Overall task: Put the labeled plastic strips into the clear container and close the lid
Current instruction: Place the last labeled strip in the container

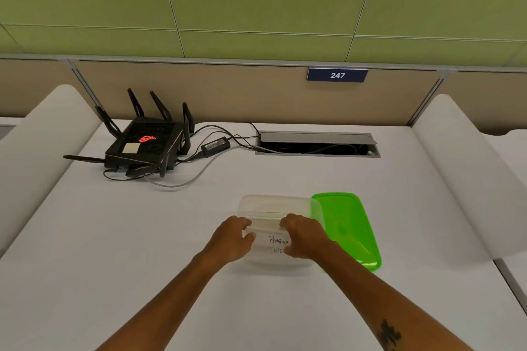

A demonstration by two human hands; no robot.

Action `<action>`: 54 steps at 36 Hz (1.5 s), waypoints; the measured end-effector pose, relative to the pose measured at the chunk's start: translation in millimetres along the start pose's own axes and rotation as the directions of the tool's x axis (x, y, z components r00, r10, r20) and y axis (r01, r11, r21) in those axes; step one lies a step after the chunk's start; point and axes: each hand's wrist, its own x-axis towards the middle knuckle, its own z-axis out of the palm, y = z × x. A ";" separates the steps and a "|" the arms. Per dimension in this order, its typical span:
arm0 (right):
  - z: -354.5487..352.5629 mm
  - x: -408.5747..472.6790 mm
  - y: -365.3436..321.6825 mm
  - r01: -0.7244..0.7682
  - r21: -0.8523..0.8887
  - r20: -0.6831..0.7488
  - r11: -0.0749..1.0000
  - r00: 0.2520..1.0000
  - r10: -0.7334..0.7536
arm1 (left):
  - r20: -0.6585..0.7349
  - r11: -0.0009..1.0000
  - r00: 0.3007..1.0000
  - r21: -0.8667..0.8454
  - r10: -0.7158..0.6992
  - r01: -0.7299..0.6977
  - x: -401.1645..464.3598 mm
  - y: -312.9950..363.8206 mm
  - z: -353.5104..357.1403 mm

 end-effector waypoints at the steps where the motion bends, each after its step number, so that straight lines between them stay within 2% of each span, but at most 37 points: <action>1: 0.7 1.3 0.4 -0.001 0.001 0.004 1.000 1.000 0.001 | 0.005 1.000 1.000 0.028 -0.003 0.003 0.8 0.8 1.4; 10: 7.3 9.5 2.5 0.001 -0.015 0.034 1.000 0.999 -0.001 | 0.074 0.981 0.995 0.190 -0.064 0.049 6.0 8.5 9.1; 21: 13.7 15.0 6.9 0.004 -0.012 0.067 1.000 0.998 -0.003 | 0.072 0.933 0.993 0.353 -0.096 0.065 6.7 11.9 12.2; 31: 11.4 13.3 12.7 0.020 0.082 0.074 0.996 0.997 -0.026 | 0.089 0.894 0.991 0.446 -0.101 0.051 4.4 21.2 13.8; 35: 4.2 7.8 23.5 0.028 0.232 0.000 0.972 1.000 -0.029 | 0.083 0.887 0.993 0.461 -0.086 0.039 6.4 21.7 12.4; 37: -1.2 0.5 30.2 0.045 0.290 -0.127 0.956 0.992 -0.008 | 0.062 0.876 0.997 0.482 -0.045 0.010 7.2 21.0 12.4; 39: -6.5 -7.8 37.7 0.083 0.293 -0.305 0.952 0.952 0.011 | 0.026 0.882 1.000 0.472 -0.001 -0.012 6.5 18.6 14.3; 42: -10.8 -20.3 52.7 0.088 0.321 -0.542 0.943 0.833 0.107 | -0.040 0.894 0.998 0.448 0.042 -0.020 4.8 13.6 16.9; 44: -9.6 -29.2 66.0 0.024 0.363 -0.625 0.931 0.748 0.224 | -0.086 0.907 0.994 0.421 0.068 -0.026 3.5 10.5 18.6; 46: -4.3 -39.8 81.7 -0.067 0.428 -0.631 0.901 0.692 0.351 | -0.122 0.921 0.988 0.387 0.091 -0.037 0.4 7.9 20.5; 48: 4.8 -52.9 96.5 -0.147 0.491 -0.584 0.859 0.677 0.449 | -0.151 0.935 0.983 0.351 0.104 -0.045 -3.9 5.1 23.5; 51: 22.6 -72.8 111.5 -0.223 0.550 -0.477 0.805 0.707 0.522 | -0.193 0.946 0.970 0.314 0.147 -0.081 -11.0 2.7 28.7; 54: 45.3 -91.5 113.5 -0.244 0.546 -0.403 0.801 0.762 0.507 | -0.209 0.947 0.959 0.298 0.190 -0.122 -18.9 1.6 33.4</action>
